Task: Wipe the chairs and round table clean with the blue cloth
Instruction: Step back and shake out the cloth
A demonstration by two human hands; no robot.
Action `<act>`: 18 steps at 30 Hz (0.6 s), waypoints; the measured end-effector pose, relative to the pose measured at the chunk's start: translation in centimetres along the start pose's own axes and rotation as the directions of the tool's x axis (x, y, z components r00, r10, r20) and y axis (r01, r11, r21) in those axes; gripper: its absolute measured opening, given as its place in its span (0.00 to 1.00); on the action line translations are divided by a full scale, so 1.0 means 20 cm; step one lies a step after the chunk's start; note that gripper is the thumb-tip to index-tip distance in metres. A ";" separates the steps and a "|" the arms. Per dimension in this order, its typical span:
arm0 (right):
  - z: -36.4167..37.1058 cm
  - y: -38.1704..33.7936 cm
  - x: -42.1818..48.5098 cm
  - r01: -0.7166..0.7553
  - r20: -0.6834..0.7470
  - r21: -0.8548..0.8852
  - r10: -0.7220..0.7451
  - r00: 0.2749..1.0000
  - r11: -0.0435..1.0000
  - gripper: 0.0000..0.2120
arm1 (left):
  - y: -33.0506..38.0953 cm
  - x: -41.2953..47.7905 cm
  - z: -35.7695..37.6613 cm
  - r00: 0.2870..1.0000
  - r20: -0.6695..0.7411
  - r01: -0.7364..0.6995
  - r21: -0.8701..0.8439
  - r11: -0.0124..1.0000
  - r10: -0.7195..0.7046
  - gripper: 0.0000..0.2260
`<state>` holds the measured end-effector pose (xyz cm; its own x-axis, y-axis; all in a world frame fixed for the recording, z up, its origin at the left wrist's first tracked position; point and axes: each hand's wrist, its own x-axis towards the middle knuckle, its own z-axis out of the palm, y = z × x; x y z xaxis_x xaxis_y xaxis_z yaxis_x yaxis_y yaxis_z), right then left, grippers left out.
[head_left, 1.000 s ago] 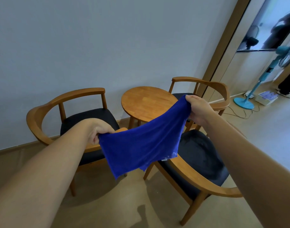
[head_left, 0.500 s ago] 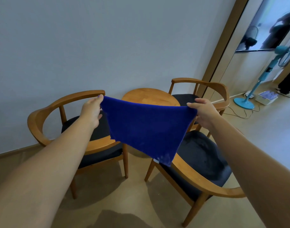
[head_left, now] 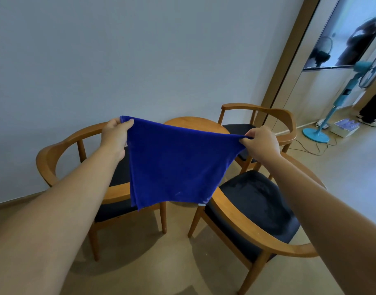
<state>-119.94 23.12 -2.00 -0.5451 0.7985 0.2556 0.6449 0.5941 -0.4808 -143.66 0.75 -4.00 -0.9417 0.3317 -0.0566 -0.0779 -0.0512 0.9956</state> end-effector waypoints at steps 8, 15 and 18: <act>0.06 -0.14 -0.09 -0.384 0.243 0.502 0.300 0.922 0.775 0.07 | -0.05 -0.06 0.07 0.982 0.161 -0.165 0.442 0.881 0.103 0.18; 0.21 -0.38 -0.24 -0.547 0.518 0.639 0.224 0.826 0.540 0.04 | -0.10 -0.33 0.30 0.835 0.544 -0.387 0.470 0.793 0.085 0.24; 0.27 -0.43 -0.28 -0.490 0.462 0.684 0.200 0.864 0.540 0.05 | -0.11 -0.42 0.35 0.728 0.684 -0.431 0.400 0.809 0.050 0.20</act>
<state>-125.33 13.06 -3.81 -0.5896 0.7639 -0.2623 0.2488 -0.1372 -0.9588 -133.36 4.65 -5.18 -0.4655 0.8831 0.0591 0.4739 0.1924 0.8593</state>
